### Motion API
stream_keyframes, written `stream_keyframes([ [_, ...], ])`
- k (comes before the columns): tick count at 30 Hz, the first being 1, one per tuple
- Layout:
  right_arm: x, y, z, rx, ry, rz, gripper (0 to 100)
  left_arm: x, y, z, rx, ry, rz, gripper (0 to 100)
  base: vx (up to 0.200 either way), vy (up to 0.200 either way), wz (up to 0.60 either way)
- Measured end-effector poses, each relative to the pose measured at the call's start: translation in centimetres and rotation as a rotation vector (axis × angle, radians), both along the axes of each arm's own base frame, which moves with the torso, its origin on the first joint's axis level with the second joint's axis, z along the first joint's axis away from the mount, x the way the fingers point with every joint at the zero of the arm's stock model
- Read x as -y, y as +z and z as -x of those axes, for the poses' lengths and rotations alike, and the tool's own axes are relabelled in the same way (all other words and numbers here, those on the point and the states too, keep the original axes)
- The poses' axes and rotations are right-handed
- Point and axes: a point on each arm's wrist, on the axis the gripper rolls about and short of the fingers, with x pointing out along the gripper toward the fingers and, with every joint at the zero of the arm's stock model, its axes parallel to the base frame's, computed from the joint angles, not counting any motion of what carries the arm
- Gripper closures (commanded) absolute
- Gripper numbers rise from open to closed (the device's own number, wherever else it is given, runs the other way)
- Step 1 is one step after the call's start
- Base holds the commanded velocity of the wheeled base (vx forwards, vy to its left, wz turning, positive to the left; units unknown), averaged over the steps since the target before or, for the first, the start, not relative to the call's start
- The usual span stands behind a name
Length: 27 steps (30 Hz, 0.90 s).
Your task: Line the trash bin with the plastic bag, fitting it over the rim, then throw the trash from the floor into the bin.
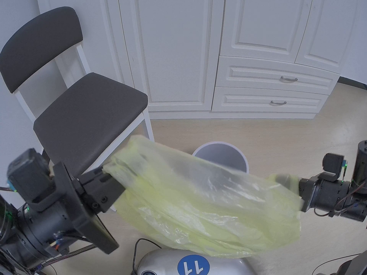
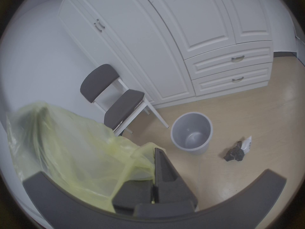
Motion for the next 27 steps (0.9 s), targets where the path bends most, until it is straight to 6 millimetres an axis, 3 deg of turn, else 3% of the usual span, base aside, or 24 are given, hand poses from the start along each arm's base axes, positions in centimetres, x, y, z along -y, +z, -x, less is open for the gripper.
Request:
stream_keyframes([
  [4,1.6,2.5,0.9,0.024,-0.05,-0.011,100,-0.3,-0.9,-1.3,-0.095,0.101,-0.126,100,0.0,0.0,0.0],
  [9,3.3,5.4,2.3,0.139,-0.136,-0.006,100,-1.2,-0.6,-3.1,-0.141,0.225,-0.151,100,0.0,0.0,0.0],
  [12,4.0,6.1,2.9,0.211,-0.204,0.05,100,-1.6,-0.5,-3.9,-0.151,0.273,-0.152,100,0.0,0.0,0.0],
  [18,4.8,6.1,3.7,0.283,-0.282,0.175,100,-2.0,-0.8,-4.7,-0.178,0.322,-0.176,100,0.0,0.0,0.0],
  [27,5.4,3.9,4.3,0.298,-0.318,0.392,100,-2.0,-1.1,-4.9,-0.203,0.328,-0.208,100,0.0,0.0,0.0],
])
